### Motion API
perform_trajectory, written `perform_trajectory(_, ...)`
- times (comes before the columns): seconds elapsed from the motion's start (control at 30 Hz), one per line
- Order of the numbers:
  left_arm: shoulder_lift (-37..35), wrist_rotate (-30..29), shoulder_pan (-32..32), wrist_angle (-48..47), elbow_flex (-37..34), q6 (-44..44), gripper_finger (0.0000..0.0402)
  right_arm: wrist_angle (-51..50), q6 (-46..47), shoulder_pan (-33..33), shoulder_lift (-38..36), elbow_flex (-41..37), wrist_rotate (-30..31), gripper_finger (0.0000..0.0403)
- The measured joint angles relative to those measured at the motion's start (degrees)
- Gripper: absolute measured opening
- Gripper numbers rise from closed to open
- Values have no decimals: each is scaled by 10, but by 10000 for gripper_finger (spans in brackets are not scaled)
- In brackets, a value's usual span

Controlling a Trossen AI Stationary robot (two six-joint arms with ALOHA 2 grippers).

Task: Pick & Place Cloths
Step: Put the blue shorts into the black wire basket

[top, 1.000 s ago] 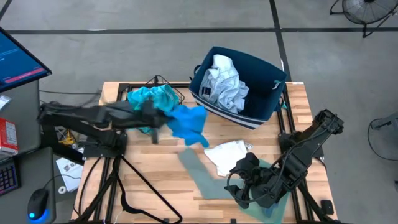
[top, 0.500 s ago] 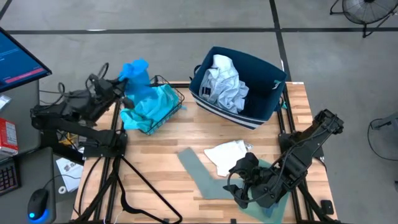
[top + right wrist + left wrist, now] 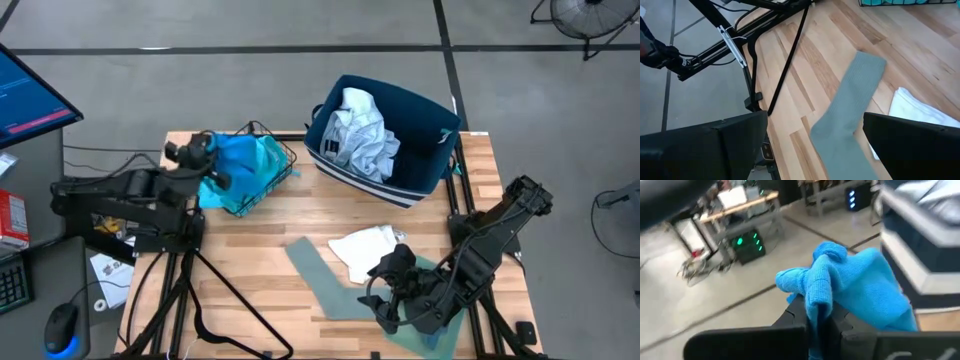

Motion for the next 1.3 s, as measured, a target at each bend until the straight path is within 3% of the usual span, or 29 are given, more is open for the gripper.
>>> perform_trajectory(0.2,6,98,83,1,-86,-82,0,7,0,6,0,0,0,322)
perform_trajectory(0.43,49,323,188,20,-175,-154,0,9,-2,11,0,0,0,322)
perform_trajectory(0.67,133,478,260,43,-185,-176,1,8,-2,11,0,0,0,322)
perform_trajectory(0.97,153,533,299,47,-151,-187,22,7,-2,11,0,0,-1,322)
perform_trajectory(1.3,142,531,301,57,-75,-126,150,9,-19,11,0,0,-2,322)
